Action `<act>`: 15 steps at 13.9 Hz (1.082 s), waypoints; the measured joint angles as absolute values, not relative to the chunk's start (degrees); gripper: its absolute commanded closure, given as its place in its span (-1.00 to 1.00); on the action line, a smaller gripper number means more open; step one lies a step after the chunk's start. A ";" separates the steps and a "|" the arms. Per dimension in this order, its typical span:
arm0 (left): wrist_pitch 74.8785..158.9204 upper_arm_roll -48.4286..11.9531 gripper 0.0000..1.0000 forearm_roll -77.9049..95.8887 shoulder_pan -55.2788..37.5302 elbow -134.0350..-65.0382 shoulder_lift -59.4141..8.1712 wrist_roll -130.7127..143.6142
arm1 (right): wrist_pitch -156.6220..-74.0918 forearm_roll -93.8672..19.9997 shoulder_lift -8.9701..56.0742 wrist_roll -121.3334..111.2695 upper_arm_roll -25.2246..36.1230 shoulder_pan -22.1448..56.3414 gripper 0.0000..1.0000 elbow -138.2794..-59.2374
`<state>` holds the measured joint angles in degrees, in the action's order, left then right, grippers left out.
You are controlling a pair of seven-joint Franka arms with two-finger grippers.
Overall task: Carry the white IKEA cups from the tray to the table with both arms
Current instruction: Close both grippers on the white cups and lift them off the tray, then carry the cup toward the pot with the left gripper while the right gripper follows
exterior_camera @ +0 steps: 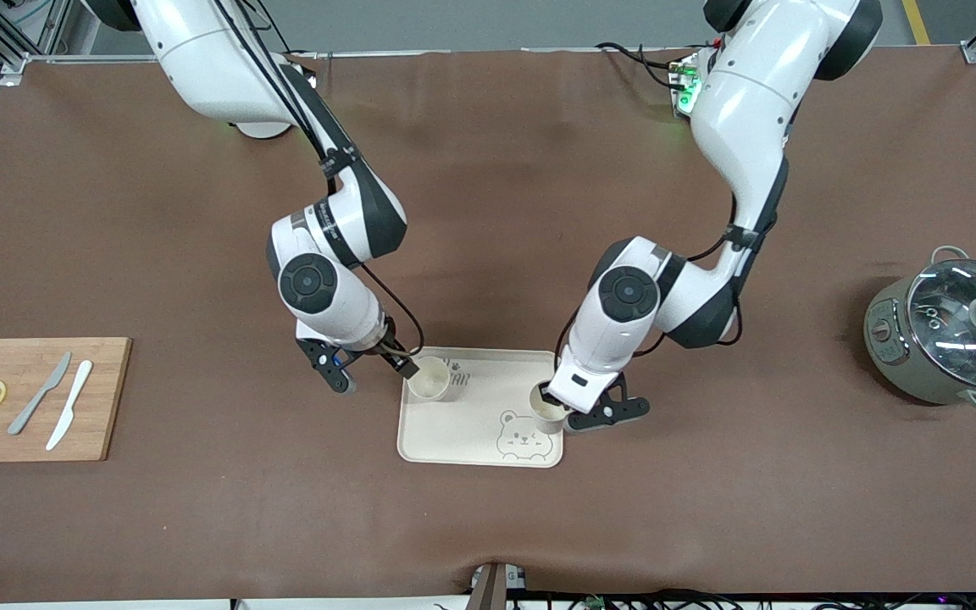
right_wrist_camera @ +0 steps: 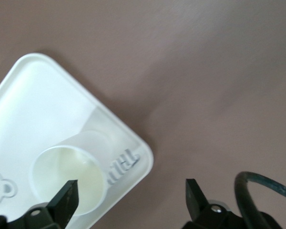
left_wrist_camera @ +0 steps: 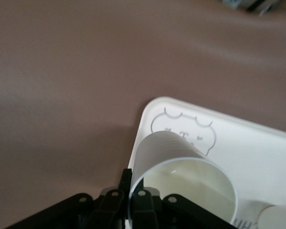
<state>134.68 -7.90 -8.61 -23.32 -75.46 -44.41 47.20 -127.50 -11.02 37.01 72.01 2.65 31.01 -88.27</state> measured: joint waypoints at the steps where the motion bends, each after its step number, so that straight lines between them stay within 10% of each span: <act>1: 133.96 -7.89 1.00 -8.65 -22.53 -75.36 -42.70 47.17 | -129.01 -12.32 37.65 72.03 2.65 31.25 -0.64 -87.81; 9: 115.87 -8.04 1.00 -8.67 -11.24 -76.49 -28.92 42.61 | -131.84 -13.35 40.22 72.71 2.65 33.01 1.00 -87.50; 15: 114.20 -8.15 1.00 -8.64 -2.57 -95.28 -19.83 35.50 | -132.31 -13.43 40.46 73.26 3.02 32.99 1.00 -85.84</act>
<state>114.20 -8.15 -8.64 -2.57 -95.28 -19.83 35.50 -132.31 -13.43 40.46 73.26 3.02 32.99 -85.84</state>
